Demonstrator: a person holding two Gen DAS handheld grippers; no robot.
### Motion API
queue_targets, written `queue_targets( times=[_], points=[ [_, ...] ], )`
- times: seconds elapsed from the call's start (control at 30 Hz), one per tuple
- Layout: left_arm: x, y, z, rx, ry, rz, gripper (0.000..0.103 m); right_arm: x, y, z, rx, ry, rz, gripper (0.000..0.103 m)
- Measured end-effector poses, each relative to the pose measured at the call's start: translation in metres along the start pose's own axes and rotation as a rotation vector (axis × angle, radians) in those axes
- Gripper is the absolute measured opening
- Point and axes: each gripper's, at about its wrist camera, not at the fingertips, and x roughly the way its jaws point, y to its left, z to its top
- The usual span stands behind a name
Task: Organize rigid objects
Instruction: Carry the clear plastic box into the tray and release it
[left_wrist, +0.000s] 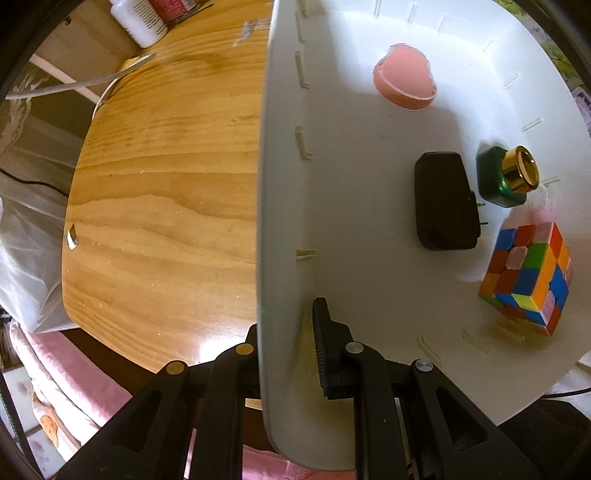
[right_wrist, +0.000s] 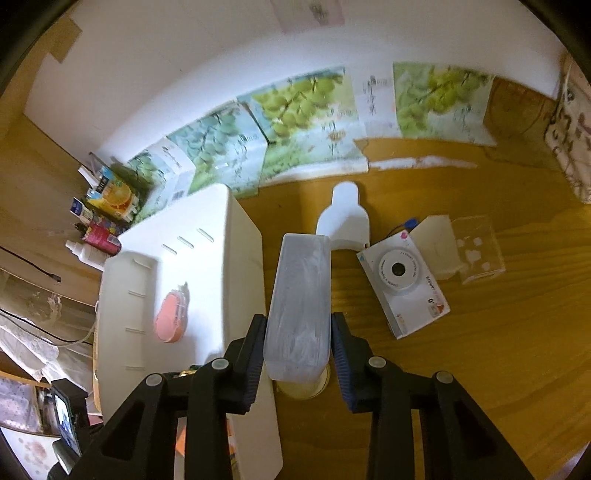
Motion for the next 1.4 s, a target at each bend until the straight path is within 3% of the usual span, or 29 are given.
queue_targets(
  times=[0.4,0.9,0.93,0.97,1.03,1.23,1.4],
  points=[
    [-0.012,-0.001,0.008,0.119,-0.026,-0.035,0.015,-0.049,0.044,-0.026,-0.020,-0.081,0.080,0.034],
    [-0.017,0.001,0.015,0.164,-0.037,-0.034,0.015,-0.041,0.084,-0.070,-0.080,-0.011,0.183,0.035],
    [-0.017,0.001,0.014,0.160,-0.037,-0.033,0.015,-0.041,0.085,-0.071,-0.099,-0.008,0.191,0.043],
    [-0.017,0.001,0.014,0.157,-0.037,-0.029,0.015,-0.043,0.085,-0.071,-0.117,-0.012,0.186,0.057],
    [-0.017,0.001,0.013,0.150,-0.038,-0.026,0.015,-0.046,0.084,-0.073,-0.155,-0.029,0.164,0.065],
    [-0.015,0.002,0.013,0.125,-0.026,-0.016,0.015,-0.050,0.069,-0.071,-0.295,-0.062,0.119,0.066],
    [-0.010,0.003,0.010,0.090,-0.022,-0.002,0.015,-0.051,0.055,-0.071,-0.506,-0.088,0.118,0.072]
  ],
)
